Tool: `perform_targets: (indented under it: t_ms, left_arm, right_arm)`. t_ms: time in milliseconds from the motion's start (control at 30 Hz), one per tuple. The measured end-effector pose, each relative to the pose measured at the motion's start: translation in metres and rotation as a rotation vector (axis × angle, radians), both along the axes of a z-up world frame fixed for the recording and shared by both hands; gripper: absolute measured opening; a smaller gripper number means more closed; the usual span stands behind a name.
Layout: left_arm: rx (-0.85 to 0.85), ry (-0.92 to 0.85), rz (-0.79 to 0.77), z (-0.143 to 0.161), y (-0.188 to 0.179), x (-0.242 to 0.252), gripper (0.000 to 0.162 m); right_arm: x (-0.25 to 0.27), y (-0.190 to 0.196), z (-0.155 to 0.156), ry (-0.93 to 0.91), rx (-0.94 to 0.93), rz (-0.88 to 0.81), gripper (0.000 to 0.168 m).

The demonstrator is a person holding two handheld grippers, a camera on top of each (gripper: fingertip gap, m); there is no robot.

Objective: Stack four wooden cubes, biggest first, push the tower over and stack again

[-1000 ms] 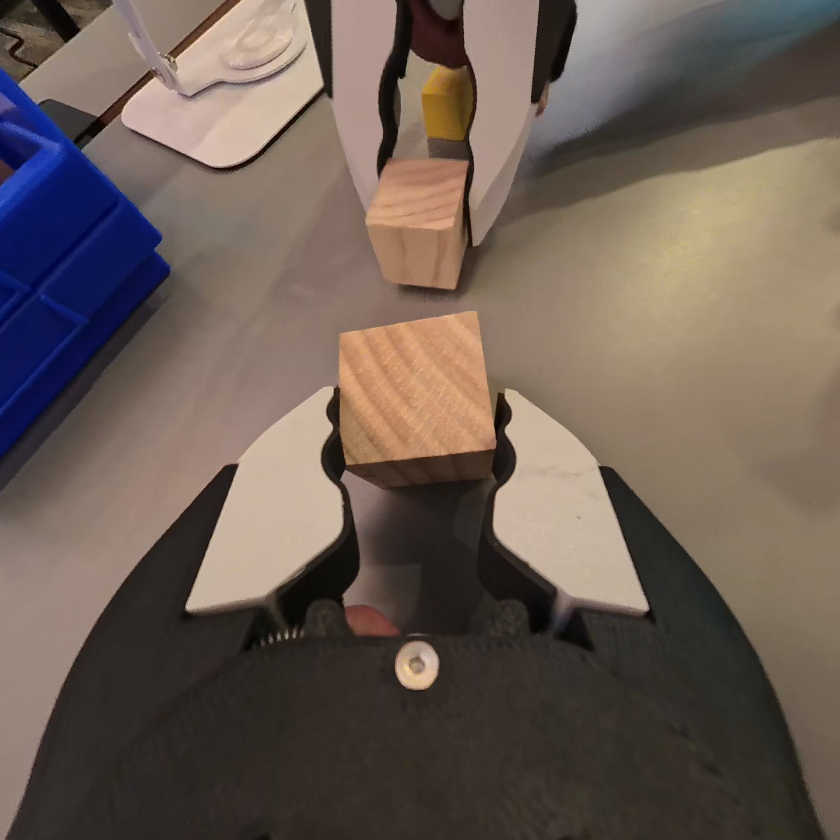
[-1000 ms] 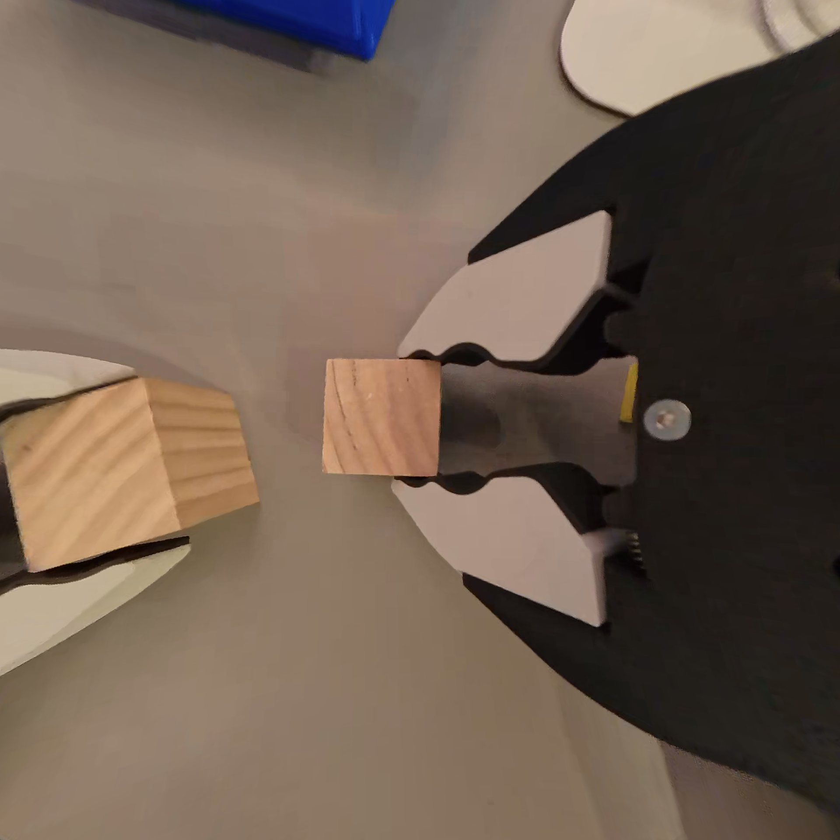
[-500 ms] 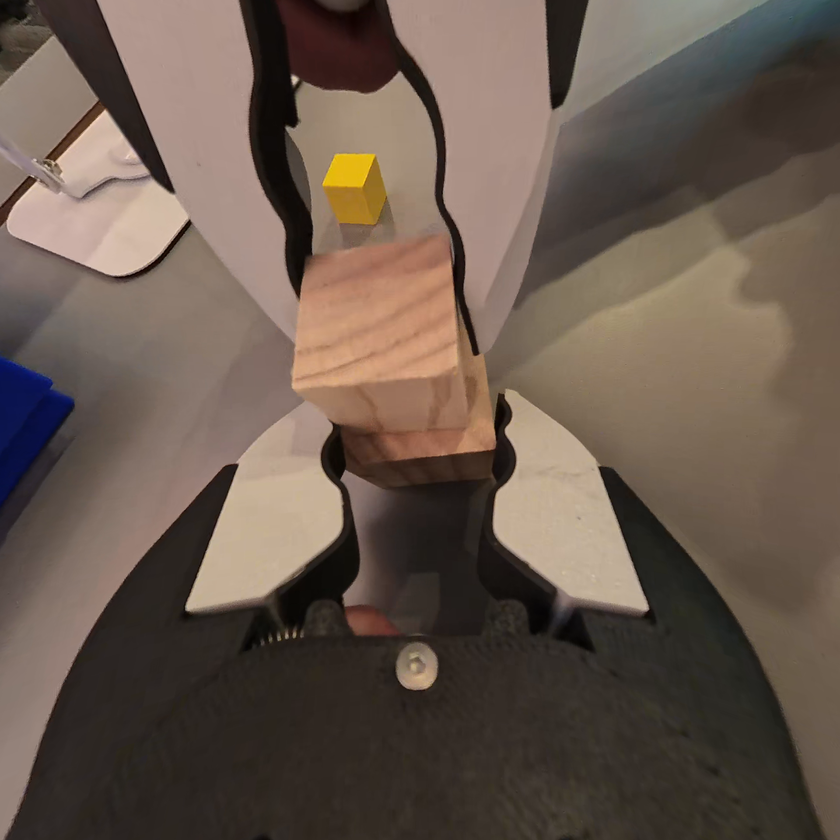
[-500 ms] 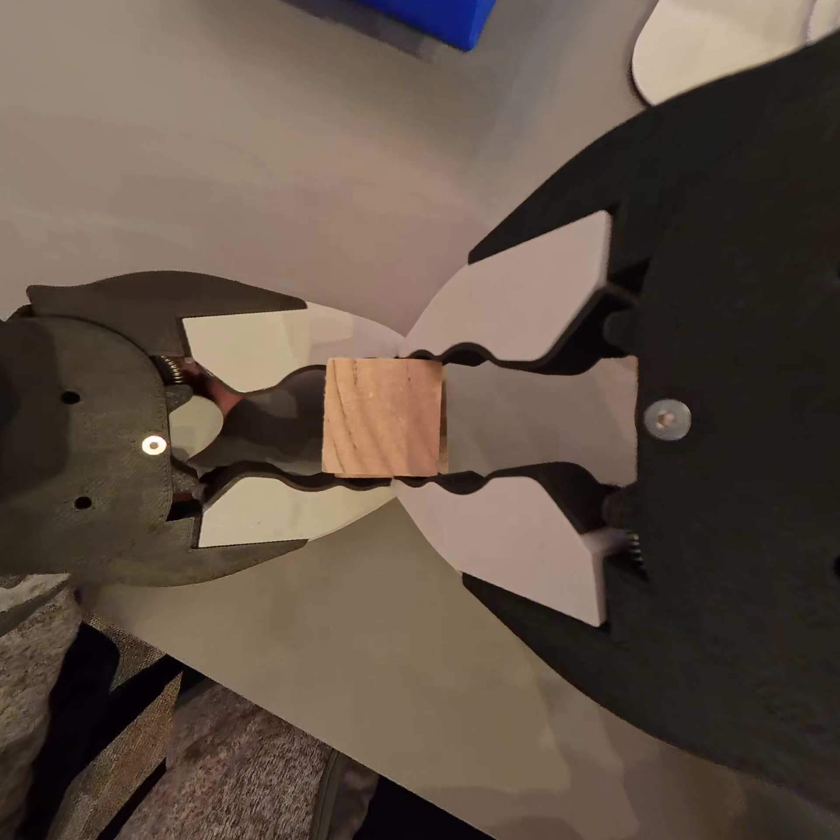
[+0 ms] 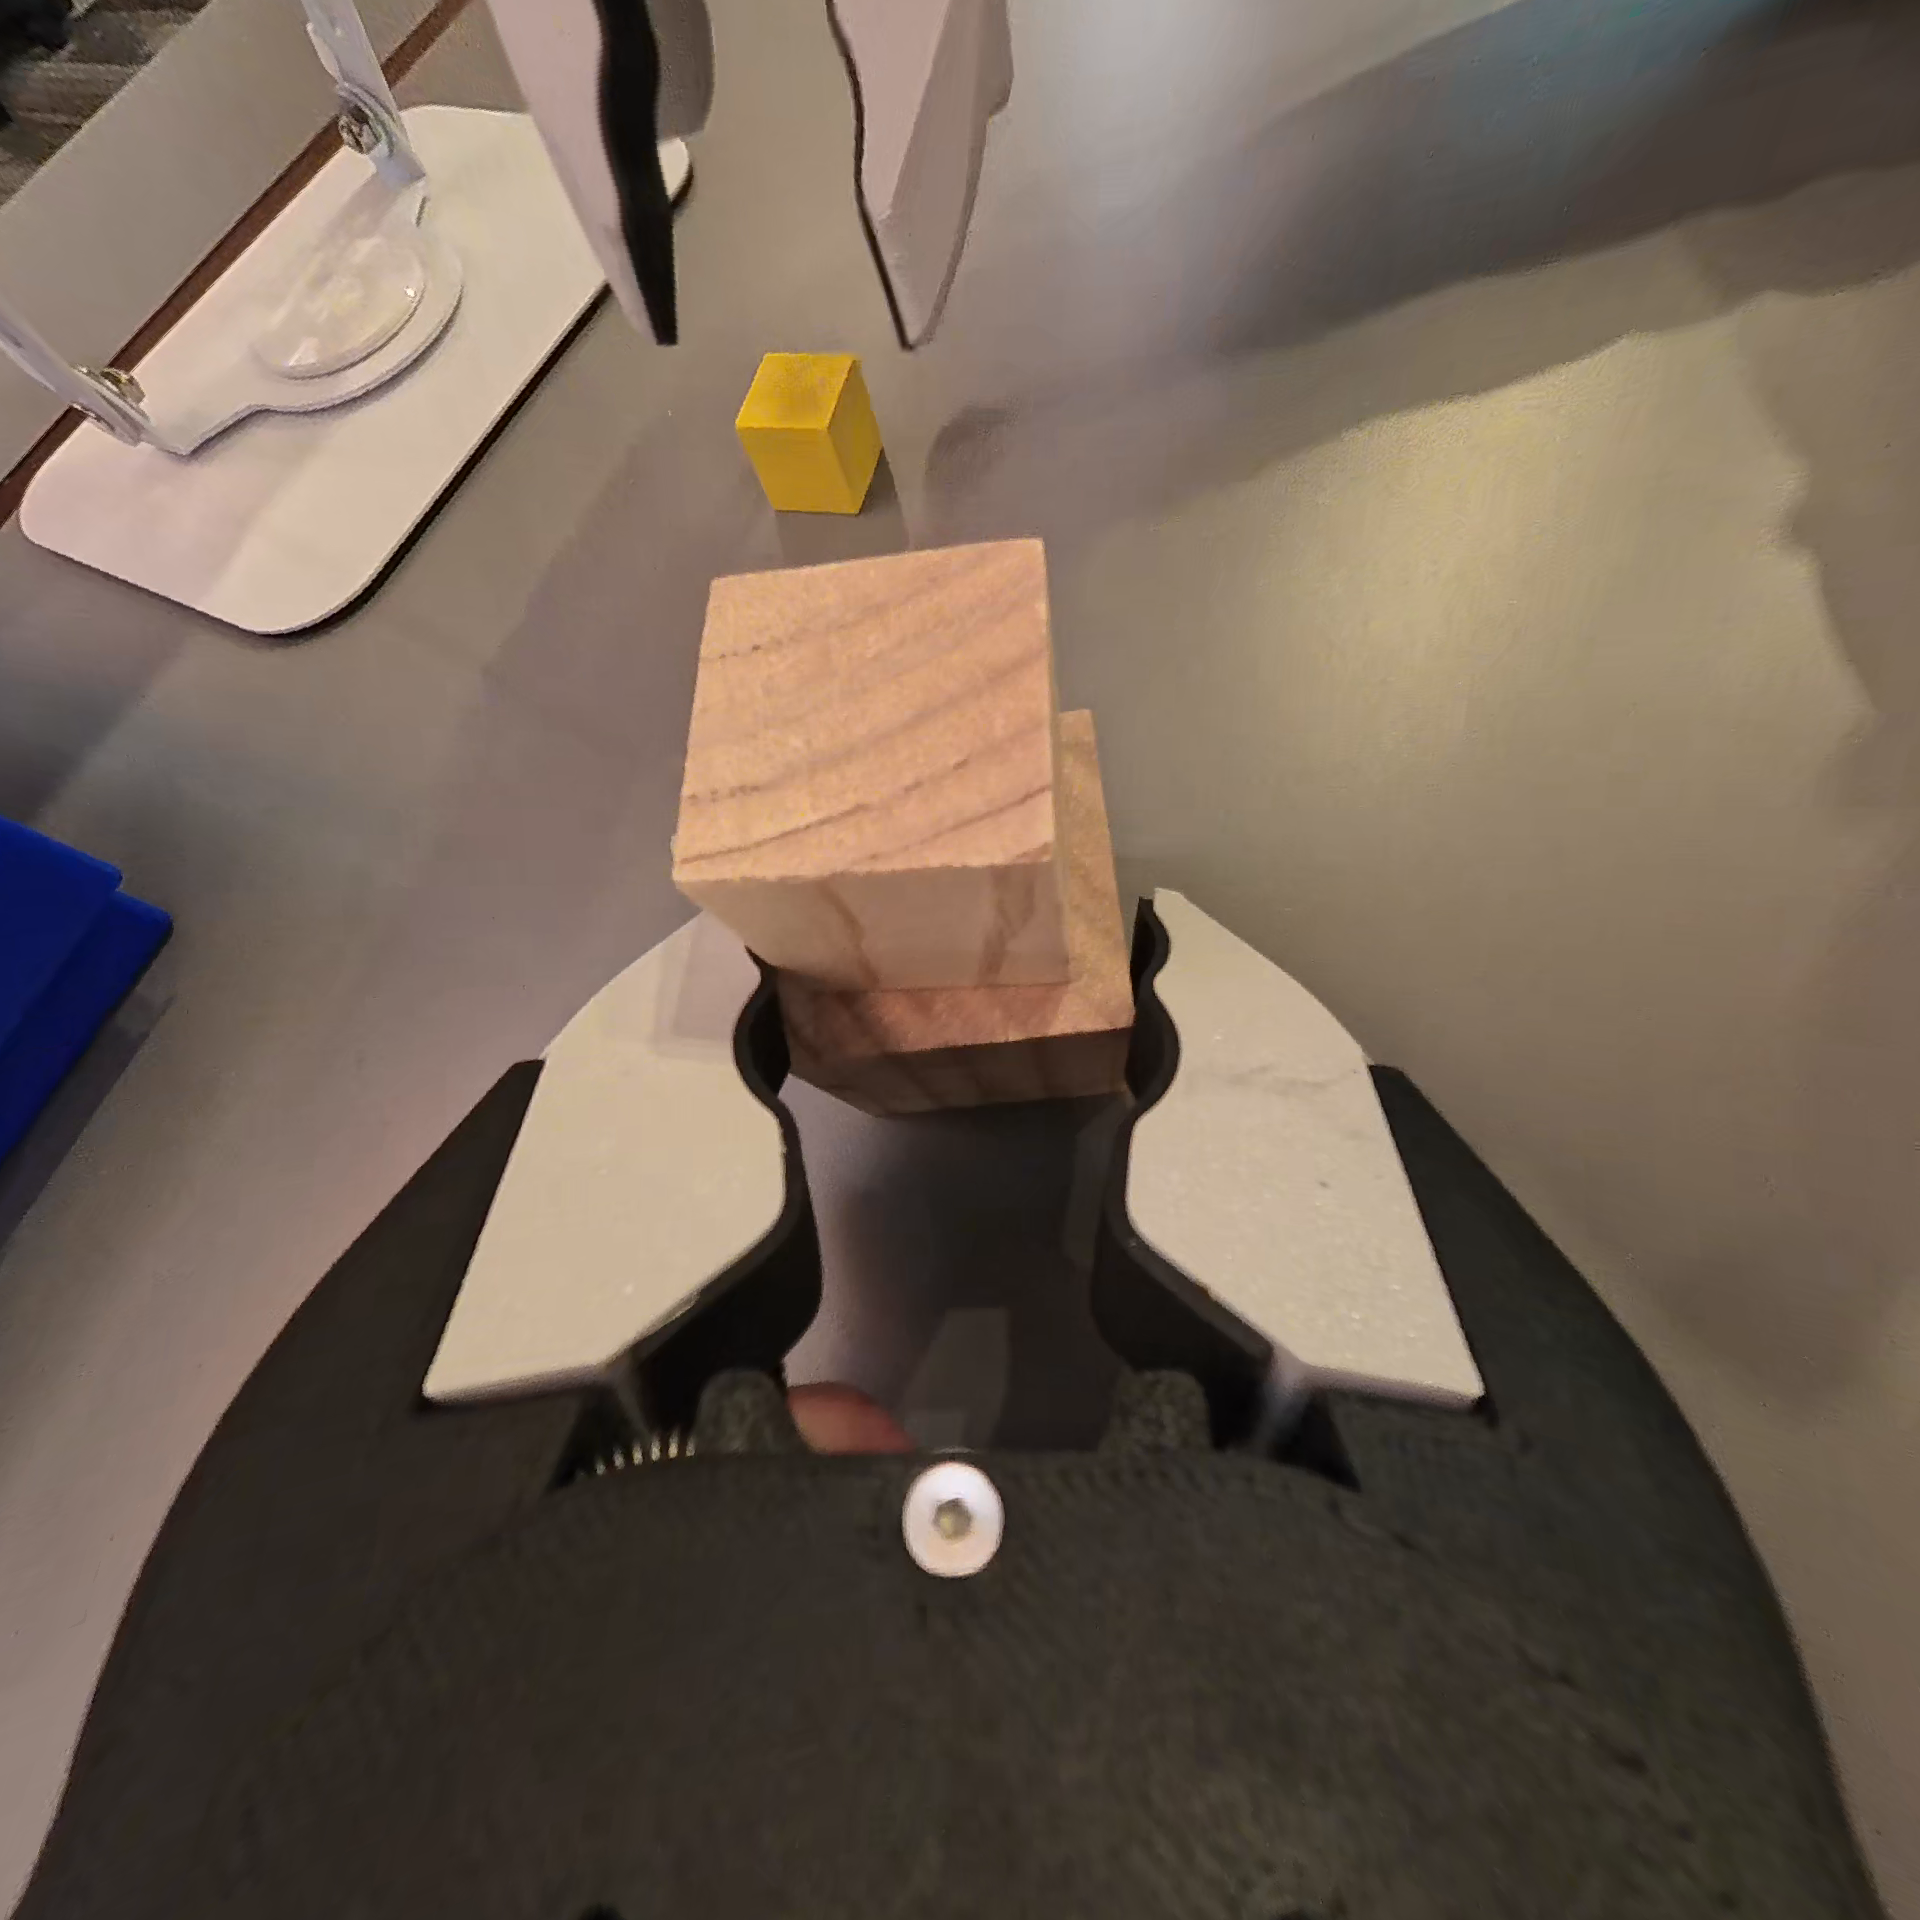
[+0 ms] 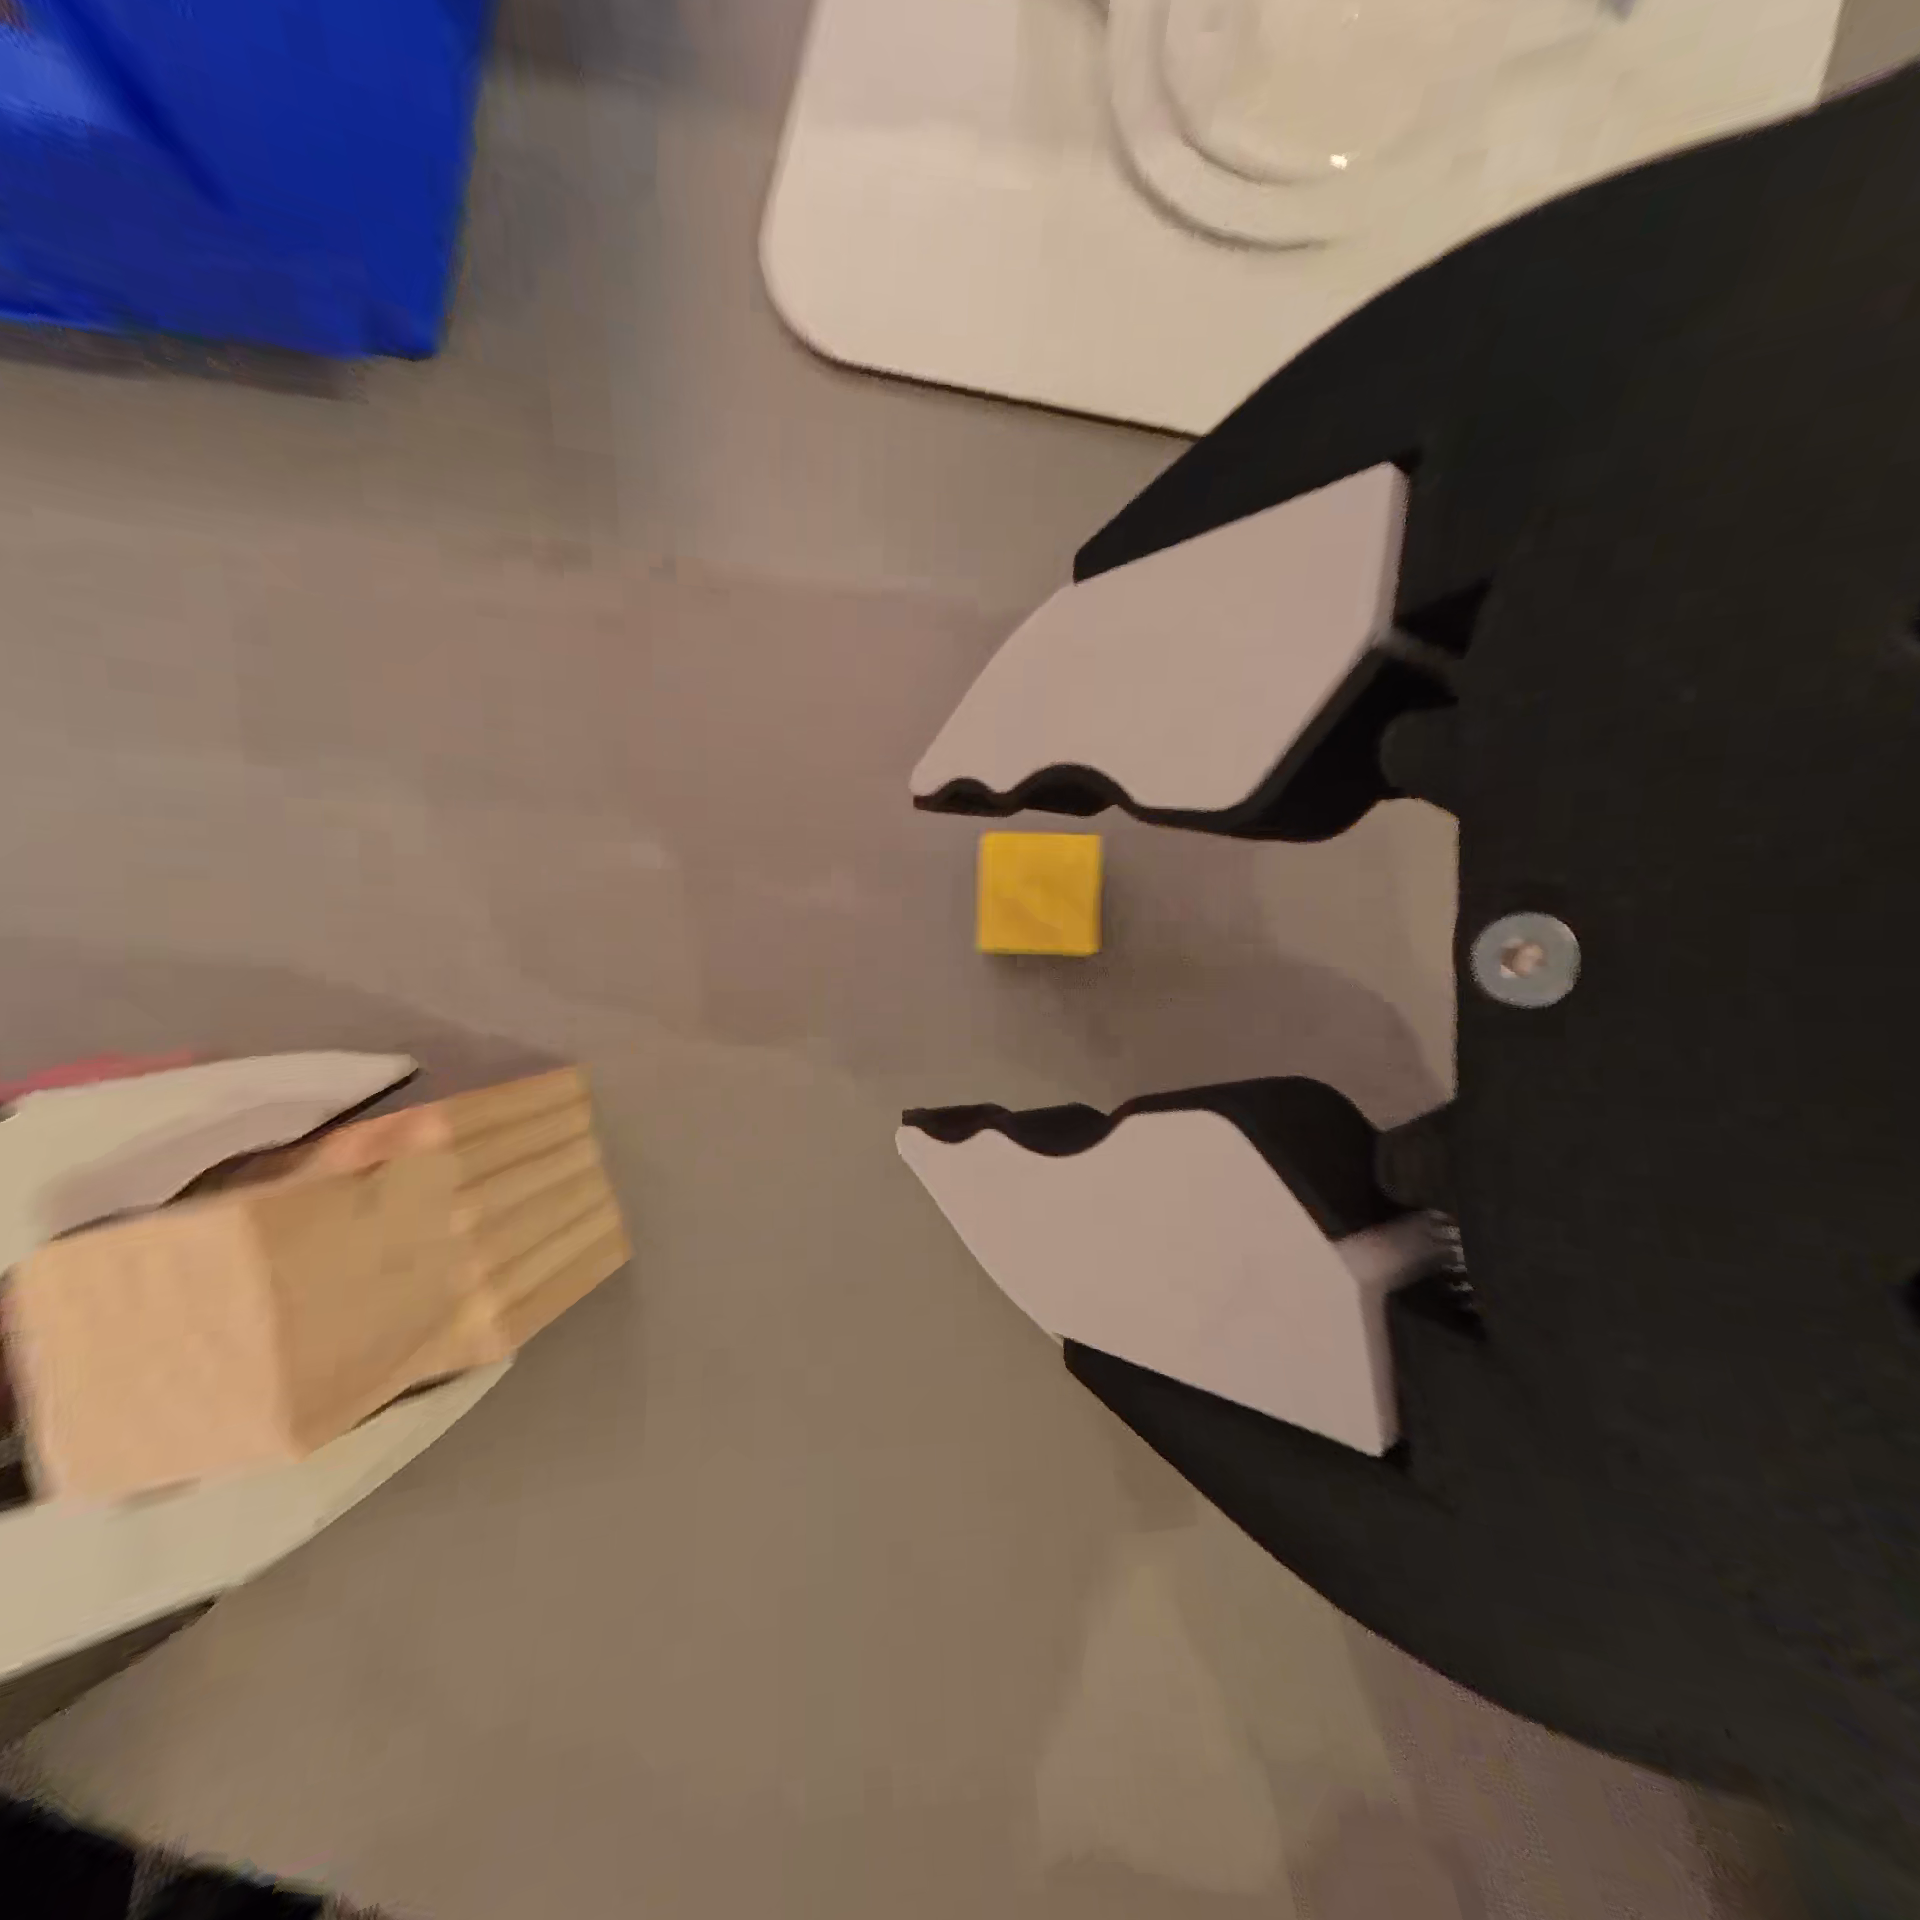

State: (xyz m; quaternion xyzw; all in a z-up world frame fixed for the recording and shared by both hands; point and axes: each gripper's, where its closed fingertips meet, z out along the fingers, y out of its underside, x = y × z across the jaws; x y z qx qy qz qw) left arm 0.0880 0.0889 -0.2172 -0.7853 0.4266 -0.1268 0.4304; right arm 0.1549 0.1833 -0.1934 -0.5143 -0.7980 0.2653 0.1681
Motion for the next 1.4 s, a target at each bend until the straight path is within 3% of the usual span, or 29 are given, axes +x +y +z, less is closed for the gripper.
perform_targets:
  t_ms: [133, 167, 200, 233, 333, 533, 900, 967, 1167, 1267, 1400]
  left_arm:
    - [-0.001, -0.001, 0.004, 0.0, 0.0, 0.001, 0.063]
    - [-0.002, -0.001, 0.006, 0.0, 0.0, 0.001, 0.063]
    - [-0.003, -0.002, 0.006, 0.0, 0.001, 0.002, 0.063]
    - [-0.004, -0.003, 0.005, 0.0, 0.001, 0.003, 0.063]
    - [-0.003, -0.002, -0.004, 0.0, 0.002, 0.009, 0.063]
    - [-0.005, -0.003, -0.049, 0.0, 0.01, 0.03, 0.063]
    - [-0.002, -0.001, -0.075, 0.0, 0.014, 0.044, 0.063]
    - [-0.002, -0.001, -0.075, 0.0, 0.014, 0.044, 0.063]
    - [-0.002, -0.001, -0.074, 0.0, 0.014, 0.044, 0.063]
    - [-0.001, -0.001, -0.074, 0.0, 0.014, 0.044, 0.063]
    - [-0.003, -0.002, -0.075, 0.0, 0.014, 0.044, 0.063]
  right_arm:
    - [0.008, 0.009, -0.03, -0.065, -0.012, -0.022, 0.054]
    - [0.009, 0.01, -0.037, -0.081, -0.008, -0.015, 0.047]
    - [0.009, 0.01, -0.039, -0.081, -0.019, -0.007, 0.029]
    - [0.007, 0.009, -0.038, -0.068, -0.035, -0.004, 0.028]
    - [0.0, 0.001, -0.016, 0.005, -0.068, 0.022, 0.028]
    - [-0.022, -0.059, 0.052, 0.137, -0.113, 0.188, 0.028]
    - [-0.036, -0.091, 0.051, 0.057, -0.088, 0.24, 0.029]
    - [-0.038, -0.089, 0.05, 0.054, -0.069, 0.213, 0.048]
    - [-0.025, -0.075, 0.066, 0.122, -0.044, 0.142, 0.058]
    - [0.016, -0.052, 0.076, 0.143, 0.005, 0.059, 0.055]
    - [0.108, 0.002, 0.065, 0.115, 0.035, -0.17, 0.052]
